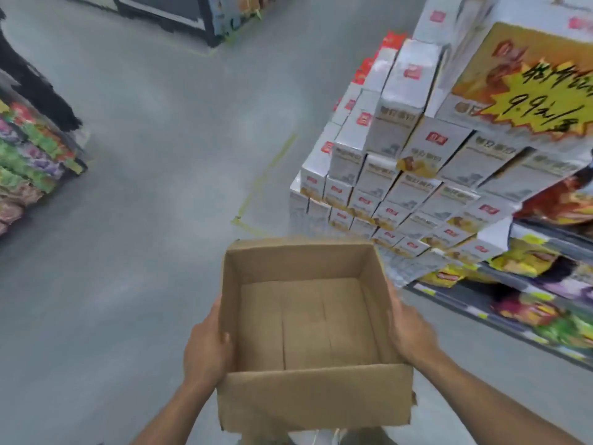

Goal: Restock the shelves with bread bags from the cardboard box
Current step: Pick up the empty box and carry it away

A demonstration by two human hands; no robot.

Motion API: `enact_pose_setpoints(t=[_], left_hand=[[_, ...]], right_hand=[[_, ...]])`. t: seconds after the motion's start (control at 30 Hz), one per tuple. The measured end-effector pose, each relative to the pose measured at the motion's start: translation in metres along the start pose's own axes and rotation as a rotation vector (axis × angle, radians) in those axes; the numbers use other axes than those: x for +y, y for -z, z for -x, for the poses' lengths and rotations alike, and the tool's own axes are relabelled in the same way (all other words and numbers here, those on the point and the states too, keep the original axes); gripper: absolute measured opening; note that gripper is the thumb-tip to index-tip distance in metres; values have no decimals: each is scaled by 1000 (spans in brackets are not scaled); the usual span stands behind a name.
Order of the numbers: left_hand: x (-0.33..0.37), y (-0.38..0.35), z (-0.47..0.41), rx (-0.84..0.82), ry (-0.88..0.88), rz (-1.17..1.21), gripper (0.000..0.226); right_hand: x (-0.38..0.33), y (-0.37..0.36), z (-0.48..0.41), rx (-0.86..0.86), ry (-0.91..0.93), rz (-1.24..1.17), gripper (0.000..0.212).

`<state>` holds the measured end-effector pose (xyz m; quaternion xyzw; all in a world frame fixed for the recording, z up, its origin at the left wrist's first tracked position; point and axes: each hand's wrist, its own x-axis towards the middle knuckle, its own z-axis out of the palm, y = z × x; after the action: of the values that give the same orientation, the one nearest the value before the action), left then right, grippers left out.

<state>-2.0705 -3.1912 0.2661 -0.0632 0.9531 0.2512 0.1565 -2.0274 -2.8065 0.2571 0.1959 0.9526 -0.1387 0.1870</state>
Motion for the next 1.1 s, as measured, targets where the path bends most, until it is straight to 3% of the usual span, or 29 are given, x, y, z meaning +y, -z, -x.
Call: enact_pose_setpoints(t=[0.17, 0.47, 0.7, 1.1], left_hand=[[19, -41, -72, -164, -137, -61, 91], [28, -171, -164, -446, -194, -119, 88], [14, -303, -239, -472, -208, -131, 72], [-7, -482, -352, -424, -301, -152, 87]], right_hand=[[32, -44, -3, -43, -199, -56, 91], [90, -149, -61, -181, -419, -31, 87], [142, -261, -141, -224, -470, -53, 90], [218, -392, -283, -177, -503, -37, 96]])
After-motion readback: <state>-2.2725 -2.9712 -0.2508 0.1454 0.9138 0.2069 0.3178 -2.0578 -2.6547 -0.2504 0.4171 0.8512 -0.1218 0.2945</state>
